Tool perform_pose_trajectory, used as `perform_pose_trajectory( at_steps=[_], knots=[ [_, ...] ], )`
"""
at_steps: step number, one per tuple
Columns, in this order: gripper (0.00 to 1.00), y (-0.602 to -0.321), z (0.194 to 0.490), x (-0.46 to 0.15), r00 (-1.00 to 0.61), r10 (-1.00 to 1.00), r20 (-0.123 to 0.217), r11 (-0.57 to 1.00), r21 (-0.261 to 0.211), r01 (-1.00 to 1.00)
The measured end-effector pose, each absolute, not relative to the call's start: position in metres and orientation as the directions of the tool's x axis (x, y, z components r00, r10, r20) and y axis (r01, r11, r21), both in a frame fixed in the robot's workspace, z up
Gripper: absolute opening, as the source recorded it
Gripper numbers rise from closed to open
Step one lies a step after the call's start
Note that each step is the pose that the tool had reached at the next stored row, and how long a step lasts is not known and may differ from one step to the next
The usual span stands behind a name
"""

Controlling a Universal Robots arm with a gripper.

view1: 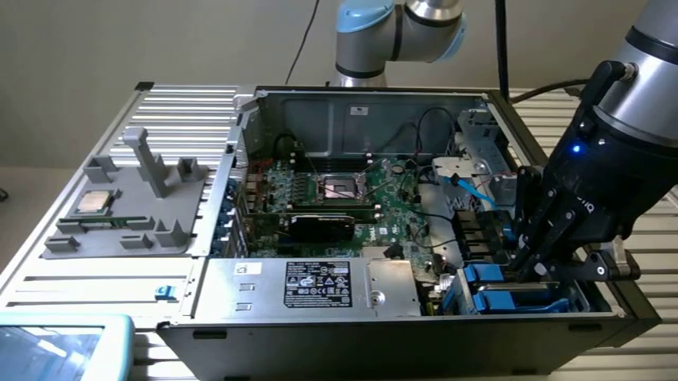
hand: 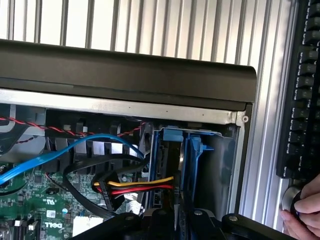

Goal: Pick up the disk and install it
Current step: 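Insert the first disk wire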

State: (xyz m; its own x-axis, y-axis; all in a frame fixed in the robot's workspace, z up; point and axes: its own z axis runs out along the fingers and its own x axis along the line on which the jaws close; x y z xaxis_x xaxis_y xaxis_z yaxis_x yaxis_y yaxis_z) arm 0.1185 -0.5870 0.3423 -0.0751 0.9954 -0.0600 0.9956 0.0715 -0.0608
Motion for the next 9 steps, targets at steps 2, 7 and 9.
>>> perform_pose_trajectory(
  at_steps=[2, 7, 9],
  knots=[
    [0.17, -0.5870, 0.3424, 0.1186, -0.075, 0.995, -0.060, 0.071, -0.061, 0.996],
    [0.17, -0.5869, 0.3424, 0.1186, -0.038, 0.997, -0.060, 0.034, -0.062, 0.998],
    [0.17, -0.5869, 0.3423, 0.1186, -0.018, 0.998, -0.060, 0.015, -0.062, 0.998]
  ],
)
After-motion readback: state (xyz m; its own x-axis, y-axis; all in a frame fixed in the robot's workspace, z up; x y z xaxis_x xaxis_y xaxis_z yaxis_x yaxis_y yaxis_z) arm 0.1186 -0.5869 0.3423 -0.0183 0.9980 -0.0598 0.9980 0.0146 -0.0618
